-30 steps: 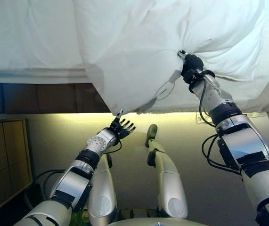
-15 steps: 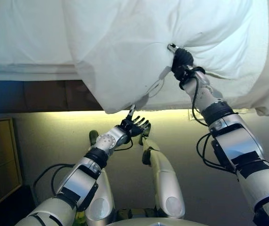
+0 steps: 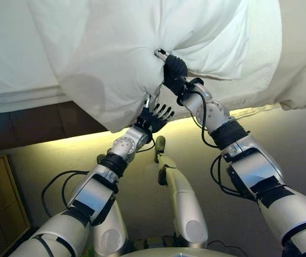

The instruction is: Make the bed neatly

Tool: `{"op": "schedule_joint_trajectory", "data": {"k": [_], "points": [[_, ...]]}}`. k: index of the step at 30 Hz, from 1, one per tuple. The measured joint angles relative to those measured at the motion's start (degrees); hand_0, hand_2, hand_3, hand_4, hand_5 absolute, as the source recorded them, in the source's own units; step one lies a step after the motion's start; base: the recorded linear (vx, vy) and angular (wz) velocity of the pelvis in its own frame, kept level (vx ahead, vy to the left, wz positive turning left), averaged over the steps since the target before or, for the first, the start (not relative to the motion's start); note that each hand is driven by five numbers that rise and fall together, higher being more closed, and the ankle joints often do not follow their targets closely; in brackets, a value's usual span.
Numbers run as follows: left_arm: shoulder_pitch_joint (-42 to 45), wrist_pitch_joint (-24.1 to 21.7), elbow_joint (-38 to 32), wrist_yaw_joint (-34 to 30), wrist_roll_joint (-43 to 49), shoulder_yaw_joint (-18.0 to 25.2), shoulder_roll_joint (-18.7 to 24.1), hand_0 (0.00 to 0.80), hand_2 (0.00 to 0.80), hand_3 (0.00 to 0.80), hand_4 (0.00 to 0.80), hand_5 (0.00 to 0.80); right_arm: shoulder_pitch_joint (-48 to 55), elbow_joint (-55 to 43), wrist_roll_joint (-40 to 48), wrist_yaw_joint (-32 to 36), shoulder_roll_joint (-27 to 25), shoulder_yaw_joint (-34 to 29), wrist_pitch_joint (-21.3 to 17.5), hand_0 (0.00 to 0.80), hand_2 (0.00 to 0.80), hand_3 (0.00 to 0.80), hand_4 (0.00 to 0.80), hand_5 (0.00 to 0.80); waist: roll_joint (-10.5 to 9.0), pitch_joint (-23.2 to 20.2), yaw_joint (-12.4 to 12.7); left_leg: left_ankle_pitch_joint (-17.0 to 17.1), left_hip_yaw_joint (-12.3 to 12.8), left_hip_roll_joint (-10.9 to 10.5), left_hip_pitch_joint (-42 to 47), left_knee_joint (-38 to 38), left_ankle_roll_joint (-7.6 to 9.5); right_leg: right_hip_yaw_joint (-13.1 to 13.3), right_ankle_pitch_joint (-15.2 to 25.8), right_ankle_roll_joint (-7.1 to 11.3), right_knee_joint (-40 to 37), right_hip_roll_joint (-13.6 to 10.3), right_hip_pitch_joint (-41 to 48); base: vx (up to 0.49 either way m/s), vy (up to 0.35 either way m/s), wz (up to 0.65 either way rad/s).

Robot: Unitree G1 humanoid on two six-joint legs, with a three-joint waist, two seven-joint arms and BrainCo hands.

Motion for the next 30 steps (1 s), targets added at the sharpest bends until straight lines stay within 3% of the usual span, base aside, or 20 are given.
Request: {"op": "schedule_joint_trajectory", "data": {"k": [12, 21, 30], "points": [[-0.15, -9.43, -0.4, -7.91, -0.57, 5.21, -3.76, 0.0, 0.0, 0.0, 0.0, 0.0, 3.71, -8.7, 1.77, -1.29, 0.84, 0.8, 0.62, 0.8, 0.8, 0.8, 0.8, 0.8, -0.07, -0.02, -0.2, 0.01, -0.04, 0.13, -1.14, -0.08, -0.03, 0.0, -0.17, 0.16, -0.02, 0.13, -1.2, 0.0, 0.0, 0.0], [0.1, -25.3, -3.9, -7.6, -0.77, 8.92, -7.55, 0.0, 0.0, 0.0, 0.0, 0.0, 5.46, -10.25, 1.67, -4.28, 1.9, 0.74, -0.3, 0.8, 0.8, 0.8, 0.8, 0.8, -1.87, -0.04, 0.04, 0.19, -0.55, 0.32, -1.14, -0.62, -0.32, -0.93, -0.32, -0.05, 0.07, -0.04, -0.95, 0.001, -0.018, 0.03], [2.23, -33.81, -9.72, -7.64, -1.95, 9.95, -10.28, 0.0, 0.0, 0.0, 0.0, 0.0, 8.01, -10.25, 1.68, -4.52, 1.89, -0.19, -1.37, 0.8, 0.8, 0.8, 0.8, 0.8, -2.23, -0.05, 0.3, 0.35, -3.09, 0.15, -0.31, -0.73, -0.5, -3.19, -1.73, -0.19, 1.45, -0.4, 1.01, 0.007, -0.026, 0.13]]}}
